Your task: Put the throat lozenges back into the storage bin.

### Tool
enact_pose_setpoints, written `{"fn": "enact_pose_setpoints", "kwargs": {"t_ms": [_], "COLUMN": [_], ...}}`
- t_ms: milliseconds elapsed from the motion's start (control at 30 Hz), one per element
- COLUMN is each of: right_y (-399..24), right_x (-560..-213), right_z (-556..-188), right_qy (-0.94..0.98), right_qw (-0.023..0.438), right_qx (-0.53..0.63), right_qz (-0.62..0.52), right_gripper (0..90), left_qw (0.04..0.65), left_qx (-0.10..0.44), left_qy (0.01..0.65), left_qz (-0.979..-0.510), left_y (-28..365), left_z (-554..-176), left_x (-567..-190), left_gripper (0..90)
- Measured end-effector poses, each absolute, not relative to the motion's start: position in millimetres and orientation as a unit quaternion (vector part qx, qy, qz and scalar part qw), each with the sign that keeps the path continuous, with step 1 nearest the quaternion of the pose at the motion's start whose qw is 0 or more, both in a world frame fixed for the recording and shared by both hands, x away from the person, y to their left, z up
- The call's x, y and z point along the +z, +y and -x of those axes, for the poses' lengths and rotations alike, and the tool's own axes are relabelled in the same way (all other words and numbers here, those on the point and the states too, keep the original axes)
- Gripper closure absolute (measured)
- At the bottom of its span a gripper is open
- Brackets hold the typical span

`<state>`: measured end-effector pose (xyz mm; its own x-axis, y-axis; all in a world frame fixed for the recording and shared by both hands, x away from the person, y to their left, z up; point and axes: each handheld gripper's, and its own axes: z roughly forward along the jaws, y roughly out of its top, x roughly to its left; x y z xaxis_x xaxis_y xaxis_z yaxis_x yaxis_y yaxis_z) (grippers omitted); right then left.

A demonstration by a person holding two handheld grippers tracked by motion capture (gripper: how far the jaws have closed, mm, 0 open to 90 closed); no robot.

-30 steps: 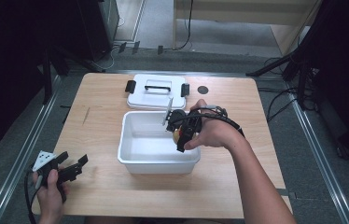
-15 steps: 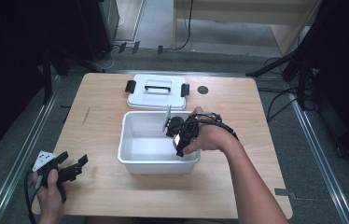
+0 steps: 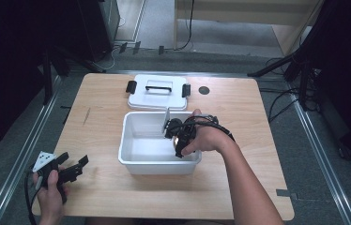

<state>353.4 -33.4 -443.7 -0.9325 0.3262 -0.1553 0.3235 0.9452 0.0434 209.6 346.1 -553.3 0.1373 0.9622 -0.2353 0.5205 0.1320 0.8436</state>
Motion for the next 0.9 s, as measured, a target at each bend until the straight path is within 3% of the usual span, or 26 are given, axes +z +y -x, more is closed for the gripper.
{"fn": "enact_pose_setpoints", "kwargs": {"t_ms": [600,900], "right_y": [-35.2,-40.6], "right_x": [-440.1,-422.2], "right_z": [-353.9,-351.1], "right_qy": [0.981,0.977], "right_qw": [0.080,0.076], "right_qx": [0.017,0.054], "right_qz": [-0.177,-0.192], "right_gripper": [17.8,19.5], "left_qw": [0.444,0.444], "left_qx": [0.248,0.249], "left_qy": [0.608,0.608], "left_qz": [-0.610,-0.610], "left_y": [346.3,346.2], "left_z": [-209.7,-209.8], "left_x": [-553.3,-553.3], "left_gripper": [14.0,14.0]}}
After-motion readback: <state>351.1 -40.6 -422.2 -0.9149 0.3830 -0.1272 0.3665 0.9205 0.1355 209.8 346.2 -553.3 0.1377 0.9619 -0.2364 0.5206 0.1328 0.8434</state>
